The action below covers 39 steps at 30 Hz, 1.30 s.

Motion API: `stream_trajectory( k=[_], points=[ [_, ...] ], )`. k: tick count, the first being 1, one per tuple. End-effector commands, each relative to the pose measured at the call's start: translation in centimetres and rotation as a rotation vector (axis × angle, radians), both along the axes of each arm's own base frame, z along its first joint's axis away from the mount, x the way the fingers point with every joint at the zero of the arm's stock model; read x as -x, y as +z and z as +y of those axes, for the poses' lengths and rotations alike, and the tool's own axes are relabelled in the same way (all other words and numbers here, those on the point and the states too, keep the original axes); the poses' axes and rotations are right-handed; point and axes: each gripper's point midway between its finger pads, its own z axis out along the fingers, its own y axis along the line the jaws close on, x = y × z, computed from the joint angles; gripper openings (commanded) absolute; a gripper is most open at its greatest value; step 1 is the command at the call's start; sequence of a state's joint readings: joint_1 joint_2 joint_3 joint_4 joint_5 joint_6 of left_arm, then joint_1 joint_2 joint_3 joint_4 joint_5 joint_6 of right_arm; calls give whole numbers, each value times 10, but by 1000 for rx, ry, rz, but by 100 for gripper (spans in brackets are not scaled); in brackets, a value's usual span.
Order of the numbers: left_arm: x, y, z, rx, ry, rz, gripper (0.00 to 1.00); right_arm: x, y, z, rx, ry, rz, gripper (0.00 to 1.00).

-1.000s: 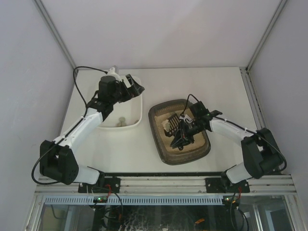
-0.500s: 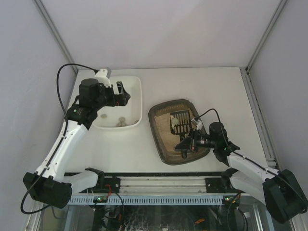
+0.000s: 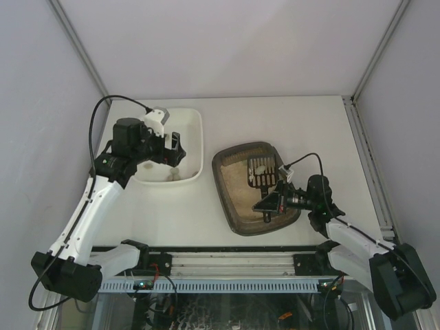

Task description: Clean the litter box

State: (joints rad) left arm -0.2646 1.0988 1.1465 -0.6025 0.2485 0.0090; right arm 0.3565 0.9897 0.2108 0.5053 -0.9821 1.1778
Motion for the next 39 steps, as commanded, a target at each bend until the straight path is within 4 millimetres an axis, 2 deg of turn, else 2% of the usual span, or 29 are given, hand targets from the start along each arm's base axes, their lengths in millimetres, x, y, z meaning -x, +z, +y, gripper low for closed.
stream_trajectory(
  k=[1,2,4,6,9,11,13,15,17,22,25,26,28,30,34,37,39],
  points=[
    [10,4,4,6,-11,-35,100,-10,34,-15,-62,-37,-125,0],
    [12,3,0,16,-42,-27,100,-10,31,-15,-31,-37,-123,0],
    [15,1,-3,30,-65,-12,100,3,28,-5,15,28,-137,0],
    [13,1,-2,31,-54,-10,100,11,34,-3,-18,64,-127,0],
    [8,1,2,28,-19,-9,100,-1,38,-16,-58,-5,-105,0],
    [8,1,4,31,-7,-6,100,8,31,-6,-14,42,-91,0],
    [9,0,4,34,-5,-4,100,20,35,5,-21,118,-105,0],
    [10,-2,4,39,-3,5,100,17,48,-2,-107,102,-103,0],
    [11,-4,3,42,-2,11,100,8,50,-13,-158,45,-53,0],
    [7,-8,8,31,27,13,100,26,46,1,-140,142,-47,0],
    [7,-9,9,29,31,13,100,15,51,-12,-165,73,-46,0],
    [7,-9,8,31,26,12,100,15,50,-11,-156,76,-47,0],
    [7,-10,7,28,18,15,100,25,43,1,-113,129,-29,0],
    [8,-11,7,26,18,19,100,32,47,6,-110,165,-65,0],
    [8,-12,7,26,17,20,100,11,44,-10,-117,66,-42,0],
    [8,-13,11,14,31,18,100,23,38,6,-48,142,-55,0],
    [5,-13,16,5,57,11,100,20,44,7,-57,144,-60,0]
  ],
)
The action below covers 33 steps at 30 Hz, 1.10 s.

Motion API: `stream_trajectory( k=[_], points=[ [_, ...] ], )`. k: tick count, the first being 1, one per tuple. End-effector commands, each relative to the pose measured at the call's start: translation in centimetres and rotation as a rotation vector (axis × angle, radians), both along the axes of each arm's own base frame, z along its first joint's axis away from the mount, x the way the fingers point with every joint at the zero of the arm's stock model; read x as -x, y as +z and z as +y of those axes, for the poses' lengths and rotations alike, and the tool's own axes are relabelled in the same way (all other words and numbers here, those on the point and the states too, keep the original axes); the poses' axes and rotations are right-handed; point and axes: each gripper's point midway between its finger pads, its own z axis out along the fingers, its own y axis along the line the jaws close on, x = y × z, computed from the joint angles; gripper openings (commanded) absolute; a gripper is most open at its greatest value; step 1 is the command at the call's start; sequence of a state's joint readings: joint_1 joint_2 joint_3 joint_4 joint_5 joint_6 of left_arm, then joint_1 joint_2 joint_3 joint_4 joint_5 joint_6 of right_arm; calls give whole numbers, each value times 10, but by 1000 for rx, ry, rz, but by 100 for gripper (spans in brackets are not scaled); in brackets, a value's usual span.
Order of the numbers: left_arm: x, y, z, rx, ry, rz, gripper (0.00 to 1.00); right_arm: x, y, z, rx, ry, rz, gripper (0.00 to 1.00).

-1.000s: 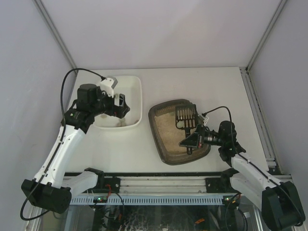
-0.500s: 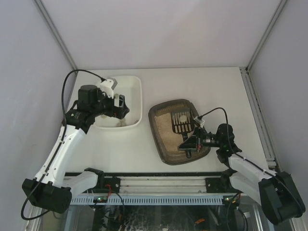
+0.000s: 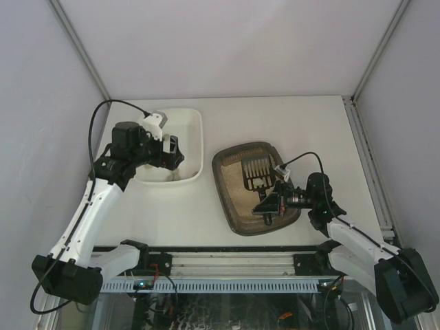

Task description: Clean the litter box

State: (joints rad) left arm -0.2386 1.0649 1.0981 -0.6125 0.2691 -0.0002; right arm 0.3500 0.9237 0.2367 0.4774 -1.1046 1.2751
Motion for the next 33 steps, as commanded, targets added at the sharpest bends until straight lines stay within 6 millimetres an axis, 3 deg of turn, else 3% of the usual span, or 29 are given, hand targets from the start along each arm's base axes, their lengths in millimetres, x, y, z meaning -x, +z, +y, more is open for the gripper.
stream_trajectory(
  k=[1,6,8,11,12,13,14,19,22,24,26,28,33],
  points=[
    [-6,1,13,0,62,-18,100,-7,22,6,-10,20,-108,0],
    [-27,13,51,227,135,144,100,-45,35,9,88,-37,-103,0],
    [-32,11,64,248,152,195,100,-63,54,22,124,-30,-172,0],
    [-37,15,78,231,187,194,100,-84,48,46,272,2,-189,0],
    [-38,17,82,223,203,185,100,-96,61,59,316,17,-225,0],
    [-39,19,85,220,216,178,100,-110,50,73,390,48,-210,0],
    [-40,21,88,218,229,171,100,-116,52,82,446,69,-214,0],
    [-42,27,108,212,299,178,100,-159,3,144,820,209,-242,0],
    [-40,25,124,196,348,180,100,-177,-26,159,1127,225,-366,0],
    [-36,22,135,184,381,180,100,-191,-33,172,1211,181,-462,0],
    [-32,15,144,171,407,185,100,-195,-59,165,1325,161,-496,0],
    [-28,8,149,153,423,189,100,-197,-70,157,1413,131,-553,0],
    [-26,-4,149,153,425,203,100,-197,-73,151,1511,98,-627,0]
  ],
)
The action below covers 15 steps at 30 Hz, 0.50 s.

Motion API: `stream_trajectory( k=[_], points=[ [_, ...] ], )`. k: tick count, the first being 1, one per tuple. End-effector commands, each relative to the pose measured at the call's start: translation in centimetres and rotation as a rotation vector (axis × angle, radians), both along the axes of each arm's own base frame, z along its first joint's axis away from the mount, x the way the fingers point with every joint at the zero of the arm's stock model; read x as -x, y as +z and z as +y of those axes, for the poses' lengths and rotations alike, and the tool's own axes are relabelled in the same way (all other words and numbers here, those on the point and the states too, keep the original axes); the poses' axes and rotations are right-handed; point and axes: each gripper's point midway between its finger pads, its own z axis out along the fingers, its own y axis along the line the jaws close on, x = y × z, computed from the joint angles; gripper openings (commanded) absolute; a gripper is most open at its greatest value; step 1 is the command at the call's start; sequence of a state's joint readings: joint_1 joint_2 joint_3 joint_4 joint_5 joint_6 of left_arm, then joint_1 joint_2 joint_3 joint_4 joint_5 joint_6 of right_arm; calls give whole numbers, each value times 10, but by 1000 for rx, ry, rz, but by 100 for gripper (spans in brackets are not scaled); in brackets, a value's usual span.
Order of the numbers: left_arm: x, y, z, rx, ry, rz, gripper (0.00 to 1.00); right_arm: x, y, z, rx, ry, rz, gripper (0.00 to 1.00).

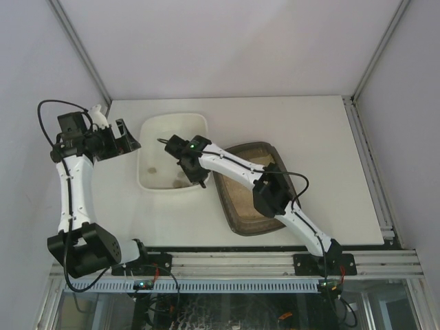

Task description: Clean the litter box

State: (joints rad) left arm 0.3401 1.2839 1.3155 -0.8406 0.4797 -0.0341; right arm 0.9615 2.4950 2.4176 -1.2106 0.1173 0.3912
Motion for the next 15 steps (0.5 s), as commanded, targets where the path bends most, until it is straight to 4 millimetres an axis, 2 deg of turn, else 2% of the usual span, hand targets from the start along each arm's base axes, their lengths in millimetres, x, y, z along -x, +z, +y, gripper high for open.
stream_trajectory(
  k=[1,5,9,12,15],
  points=[
    [3,0,1,-20,-9,-25,100,-30,47,-31,100,-25,-224,0],
    [0,3,1,-18,-10,-27,100,-36,77,-10,-44,-22,-305,0],
    [1,7,3,-34,-11,-37,100,-45,117,11,-215,-20,-383,0],
    [3,6,5,-55,-7,-34,100,-48,140,21,-245,27,-459,0],
    [8,0,3,-59,-27,-20,100,-52,152,24,-209,52,-535,0]
  ],
)
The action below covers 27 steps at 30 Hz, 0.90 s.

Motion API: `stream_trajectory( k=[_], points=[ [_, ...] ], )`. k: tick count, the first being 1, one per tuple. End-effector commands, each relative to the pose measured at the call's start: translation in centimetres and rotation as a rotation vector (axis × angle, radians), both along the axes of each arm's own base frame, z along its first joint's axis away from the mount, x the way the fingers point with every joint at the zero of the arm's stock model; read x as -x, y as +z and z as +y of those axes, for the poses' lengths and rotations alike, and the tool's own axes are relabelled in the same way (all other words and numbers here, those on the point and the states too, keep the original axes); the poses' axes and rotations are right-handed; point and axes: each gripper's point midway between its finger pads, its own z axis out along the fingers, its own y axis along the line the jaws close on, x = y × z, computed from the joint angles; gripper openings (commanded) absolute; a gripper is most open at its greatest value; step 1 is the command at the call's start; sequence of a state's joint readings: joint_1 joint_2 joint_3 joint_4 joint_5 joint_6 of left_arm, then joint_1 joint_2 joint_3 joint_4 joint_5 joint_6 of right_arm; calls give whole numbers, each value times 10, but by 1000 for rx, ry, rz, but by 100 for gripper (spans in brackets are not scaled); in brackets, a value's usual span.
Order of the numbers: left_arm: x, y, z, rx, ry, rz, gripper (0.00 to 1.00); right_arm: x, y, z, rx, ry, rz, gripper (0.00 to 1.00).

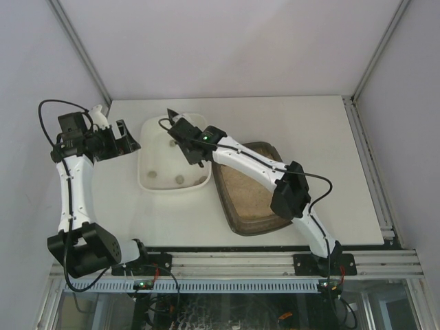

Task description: Clean the litter box

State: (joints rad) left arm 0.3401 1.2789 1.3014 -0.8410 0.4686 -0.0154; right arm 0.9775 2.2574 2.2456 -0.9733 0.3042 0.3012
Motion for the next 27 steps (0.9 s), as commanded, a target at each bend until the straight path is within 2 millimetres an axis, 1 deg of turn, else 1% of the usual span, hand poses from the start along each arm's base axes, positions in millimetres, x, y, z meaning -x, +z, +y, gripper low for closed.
stream_trajectory(
  k=[1,3,5,7,9,10,11,13,16,18,21,23,25,27],
  points=[
    [7,3,-1,-33,-32,-24,100,-17,69,21,-71,43,-231,0],
    [12,-9,-5,-10,-42,5,100,-17,66,22,-17,78,-264,0],
    [15,-20,-5,-1,-38,31,100,-15,55,22,68,128,-281,0],
    [17,-27,-4,-7,-29,44,100,-17,47,15,192,129,-330,0],
    [18,-28,-3,-12,-24,42,100,-19,42,6,331,125,-405,0],
    [18,-28,-3,-14,-23,39,100,-22,45,0,407,105,-467,0],
    [18,-27,-3,-15,-22,37,100,-23,45,-2,457,106,-504,0],
    [17,-26,-3,-15,-20,33,100,-22,46,0,491,112,-542,0],
    [17,-23,-3,-13,-20,27,100,-20,52,3,466,101,-552,0],
    [17,-20,-4,-15,-28,21,100,-19,61,3,441,81,-564,0],
    [15,-8,-9,-14,-72,-12,100,-13,88,-5,341,22,-560,0],
    [9,8,-16,-22,-125,-44,100,-3,110,-16,235,-8,-521,0],
    [-3,26,-25,-53,-176,-68,100,13,125,-30,117,-4,-452,0],
    [-18,43,-44,-96,-266,-101,100,31,127,-47,-1,10,-337,0]
  ],
)
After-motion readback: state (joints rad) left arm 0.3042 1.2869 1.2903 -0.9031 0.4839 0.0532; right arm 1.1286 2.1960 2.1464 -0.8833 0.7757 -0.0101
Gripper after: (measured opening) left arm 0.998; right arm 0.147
